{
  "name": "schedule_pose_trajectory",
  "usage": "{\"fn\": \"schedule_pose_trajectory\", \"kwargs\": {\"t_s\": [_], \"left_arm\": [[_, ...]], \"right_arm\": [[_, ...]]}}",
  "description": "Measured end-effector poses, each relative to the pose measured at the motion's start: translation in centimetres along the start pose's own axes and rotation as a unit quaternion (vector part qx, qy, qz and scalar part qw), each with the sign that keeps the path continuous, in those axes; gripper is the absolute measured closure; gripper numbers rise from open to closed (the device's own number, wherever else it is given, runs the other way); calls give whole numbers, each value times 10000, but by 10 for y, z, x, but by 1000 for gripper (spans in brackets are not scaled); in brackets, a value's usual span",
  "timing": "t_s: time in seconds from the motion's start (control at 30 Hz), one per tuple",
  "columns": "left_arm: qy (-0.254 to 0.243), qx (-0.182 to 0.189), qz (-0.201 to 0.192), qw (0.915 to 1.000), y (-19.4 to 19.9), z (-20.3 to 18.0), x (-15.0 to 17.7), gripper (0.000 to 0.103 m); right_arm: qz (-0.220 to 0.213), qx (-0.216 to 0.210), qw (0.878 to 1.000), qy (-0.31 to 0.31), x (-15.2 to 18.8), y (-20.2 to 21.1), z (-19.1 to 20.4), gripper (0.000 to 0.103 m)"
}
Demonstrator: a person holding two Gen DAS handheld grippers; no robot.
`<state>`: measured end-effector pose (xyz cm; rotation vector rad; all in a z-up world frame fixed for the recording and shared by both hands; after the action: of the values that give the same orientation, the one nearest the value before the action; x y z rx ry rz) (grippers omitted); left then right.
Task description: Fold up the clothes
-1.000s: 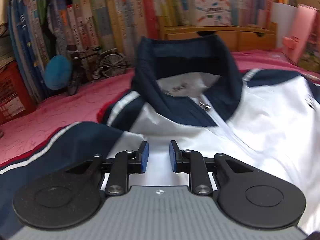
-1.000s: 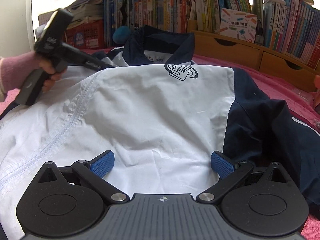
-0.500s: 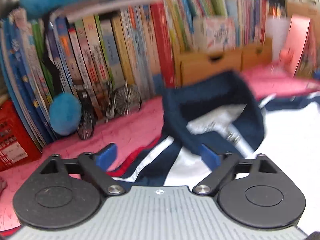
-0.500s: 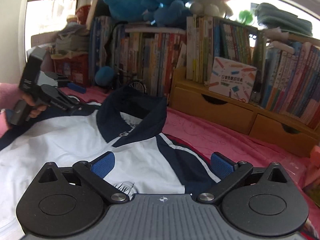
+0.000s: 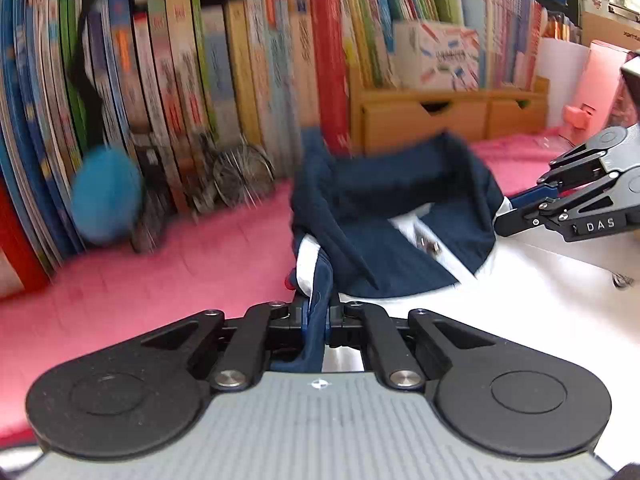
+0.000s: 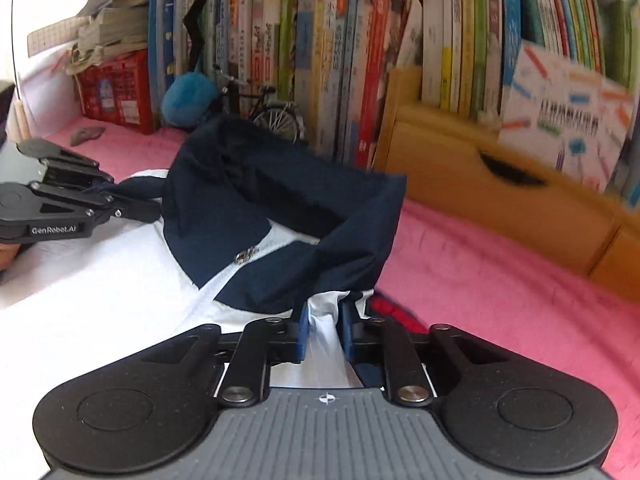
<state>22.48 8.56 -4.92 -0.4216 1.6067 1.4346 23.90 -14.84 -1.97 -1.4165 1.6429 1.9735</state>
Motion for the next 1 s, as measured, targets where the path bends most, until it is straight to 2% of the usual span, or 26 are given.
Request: {"fn": "schedule_pose_trajectory", "kwargs": {"t_s": [0.07, 0.1, 0.17, 0.2, 0.23, 0.27, 0.33, 0.37, 0.43, 0.47, 0.5, 0.53, 0.57, 0.63, 0.67, 0.7, 0.77, 0.8, 0.83, 0.87, 0.9, 0.97, 1.0], "left_arm": [[-54, -143, 19, 9999, -12, 5, -6, 95], [-81, -215, 29, 9997, -17, 7, -8, 95], [-135, -358, 48, 9993, -29, 12, -14, 94], [-112, -387, 164, 9991, -35, 14, -14, 93], [-68, -403, 104, 9991, -34, 16, -16, 92], [-39, -434, 181, 9989, -37, 18, -15, 88], [42, -439, 239, 9987, -34, 21, -14, 87], [149, -349, 186, 9991, -27, 24, -14, 87], [365, -164, 75, 9992, -13, 30, -13, 86], [488, -21, -17, 9988, -5, 36, -13, 85], [577, 85, -81, 9983, 2, 44, -12, 82], [641, 74, -57, 9979, 3, 49, -11, 79], [705, 60, -29, 9975, 3, 54, -11, 69], [853, 112, 133, 9962, -2, 63, -10, 44], [937, 182, 270, 9951, -7, 67, -10, 25], [836, 182, 312, 9958, -10, 63, -9, 20], [619, 178, 387, 9972, -17, 56, -6, 18], [511, 176, 424, 9976, -20, 53, -5, 18], [437, 112, 335, 9984, -18, 48, -5, 26], [472, 155, 271, 9984, -13, 43, -7, 64], [450, 155, 219, 9986, -8, 36, -10, 89], [108, -107, 41, 9999, 6, 18, -11, 98], [-67, -241, -49, 9997, 13, 9, -12, 99]], "right_arm": [[-298, 419, 9986, 109, -19, -6, -1, 95], [-347, 562, 9978, -19, -28, -13, -8, 99], [-431, 837, 9951, -300, -46, -30, -22, 99], [-426, 696, 9957, -428, -45, -28, -27, 99], [-419, 534, 9961, -556, -44, -25, -31, 99], [-411, 372, 9961, -683, -42, -23, -36, 98], [-395, 47, 9948, -936, -39, -17, -45, 92], [-386, -116, 9935, -1062, -38, -14, -49, 91], [-369, -440, 9897, -1313, -35, -9, -58, 66], [-289, -478, 9907, -1241, -31, -7, -61, 35], [-204, -506, 9918, -1154, -26, -6, -63, 16], [-119, -534, 9928, -1067, -22, -5, -66, 14], [-34, -562, 9936, -980, -18, -3, -68, 14], [136, -617, 9947, -806, -9, -1, -74, 14], [255, -627, 9947, -780, -6, -7, -73, 13], [376, -635, 9944, -760, -3, -14, -71, 13], [618, -651, 9934, -718, 4, -28, -68, 13], [581, -571, 9949, -594, 5, -27, -61, 15], [531, -484, 9963, -462, 7, -25, -54, 21], [481, -397, 9975, -331, 8, -23, -46, 38], [431, -310, 9984, -199, 9, -21, -39, 63], [317, -14, 9995, 85, 10, -10, -21, 90], [184, 226, 9990, 339, 10, -2, -10, 92]]}}
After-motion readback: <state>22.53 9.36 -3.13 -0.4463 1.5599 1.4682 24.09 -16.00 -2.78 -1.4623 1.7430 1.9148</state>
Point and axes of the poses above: each gripper's, at about its wrist camera, not at the fingertips, and y roughly against the way its jaws point, z to its left, x to its underside, the point moved 3 cm from there along -y, roughly the way its jaws point, and after that the axes turned 1 degree about -y, right-handed, at the moved point
